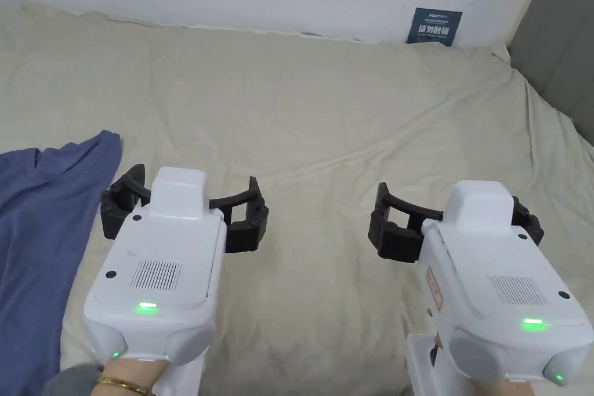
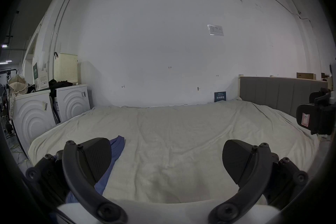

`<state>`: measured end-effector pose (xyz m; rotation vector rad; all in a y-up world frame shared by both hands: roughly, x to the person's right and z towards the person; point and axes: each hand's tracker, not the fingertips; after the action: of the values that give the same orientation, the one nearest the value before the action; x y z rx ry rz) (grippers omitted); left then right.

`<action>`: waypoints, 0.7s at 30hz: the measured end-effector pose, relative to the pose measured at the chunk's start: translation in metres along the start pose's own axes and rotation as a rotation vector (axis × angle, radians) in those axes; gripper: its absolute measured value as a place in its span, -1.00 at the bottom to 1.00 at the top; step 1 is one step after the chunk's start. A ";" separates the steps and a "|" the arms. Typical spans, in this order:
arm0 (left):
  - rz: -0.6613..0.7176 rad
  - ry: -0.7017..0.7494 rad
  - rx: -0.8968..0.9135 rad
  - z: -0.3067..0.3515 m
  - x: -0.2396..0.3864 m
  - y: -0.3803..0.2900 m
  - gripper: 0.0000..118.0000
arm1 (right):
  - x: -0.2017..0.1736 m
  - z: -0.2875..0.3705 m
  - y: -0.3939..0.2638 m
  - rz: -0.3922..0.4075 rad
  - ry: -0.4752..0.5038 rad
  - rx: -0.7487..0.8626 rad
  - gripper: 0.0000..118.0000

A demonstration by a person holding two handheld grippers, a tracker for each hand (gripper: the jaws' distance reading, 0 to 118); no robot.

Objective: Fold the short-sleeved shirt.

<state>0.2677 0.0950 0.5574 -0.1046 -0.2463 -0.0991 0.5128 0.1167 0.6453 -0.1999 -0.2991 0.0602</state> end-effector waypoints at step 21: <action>0.004 -0.014 -0.003 0.003 0.003 0.000 1.00 | -0.001 0.003 0.000 0.014 -0.006 0.003 1.00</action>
<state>0.2698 0.0947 0.5613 -0.1085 -0.2597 -0.0947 0.5112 0.1169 0.6478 -0.1993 -0.3040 0.0748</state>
